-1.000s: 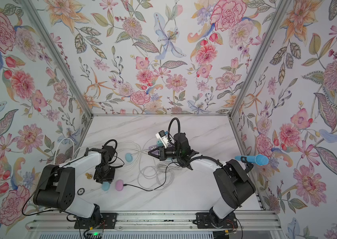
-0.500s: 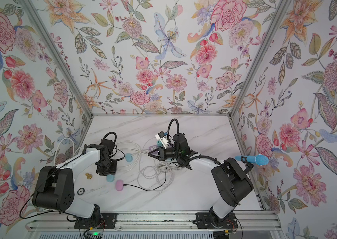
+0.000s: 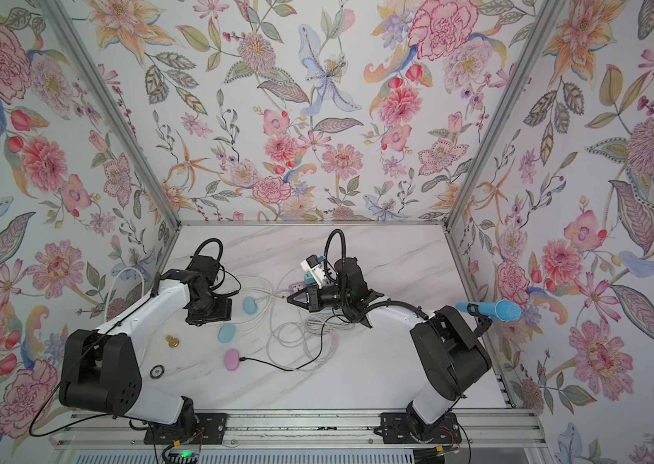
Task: Charge the bluetooth headset
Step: Place the bluetooth headset at the center of the board, then pick up the bluetooth headset from the center of the board.
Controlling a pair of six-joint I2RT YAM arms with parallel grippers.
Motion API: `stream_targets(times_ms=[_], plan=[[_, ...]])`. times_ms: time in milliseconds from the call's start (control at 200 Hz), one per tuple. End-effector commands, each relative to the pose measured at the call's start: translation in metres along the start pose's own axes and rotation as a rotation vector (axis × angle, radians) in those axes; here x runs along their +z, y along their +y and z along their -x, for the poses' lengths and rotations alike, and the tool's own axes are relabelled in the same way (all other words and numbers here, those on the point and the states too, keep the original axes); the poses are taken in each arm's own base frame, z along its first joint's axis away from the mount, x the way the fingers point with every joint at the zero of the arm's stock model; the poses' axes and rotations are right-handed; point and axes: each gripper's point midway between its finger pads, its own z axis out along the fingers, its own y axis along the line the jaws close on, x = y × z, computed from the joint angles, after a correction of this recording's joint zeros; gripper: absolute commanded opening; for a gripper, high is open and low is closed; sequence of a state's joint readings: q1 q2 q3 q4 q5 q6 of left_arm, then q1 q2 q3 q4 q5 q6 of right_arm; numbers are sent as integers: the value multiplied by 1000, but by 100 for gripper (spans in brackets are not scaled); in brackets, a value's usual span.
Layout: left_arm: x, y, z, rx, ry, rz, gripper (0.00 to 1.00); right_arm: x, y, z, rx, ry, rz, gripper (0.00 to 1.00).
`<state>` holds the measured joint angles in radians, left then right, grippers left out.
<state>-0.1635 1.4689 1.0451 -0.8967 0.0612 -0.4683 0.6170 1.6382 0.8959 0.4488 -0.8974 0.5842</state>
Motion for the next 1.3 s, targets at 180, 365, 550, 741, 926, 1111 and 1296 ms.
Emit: stream_targets(times_ms=[180,365,550,741,926,1111,1296], plan=[[-14,2,-22,-53,-42,-45,77,4,9,1,-48,11,-13,0],[-3,-4,-40,-75,-60,-95,77,11,16,-8,-55,31,0,0],[14,-19,-47,-52,-52,-125,77,15,18,-11,-52,39,3,0],[23,-24,-44,-20,-38,-113,78,16,18,-14,-46,50,2,0],[29,-22,-41,-5,-27,-83,78,16,16,-14,-41,58,-2,0],[18,-15,-25,10,-67,-27,78,18,14,-15,-35,71,-3,0],[21,-8,-19,40,-68,27,79,19,13,-17,-30,80,-1,0]])
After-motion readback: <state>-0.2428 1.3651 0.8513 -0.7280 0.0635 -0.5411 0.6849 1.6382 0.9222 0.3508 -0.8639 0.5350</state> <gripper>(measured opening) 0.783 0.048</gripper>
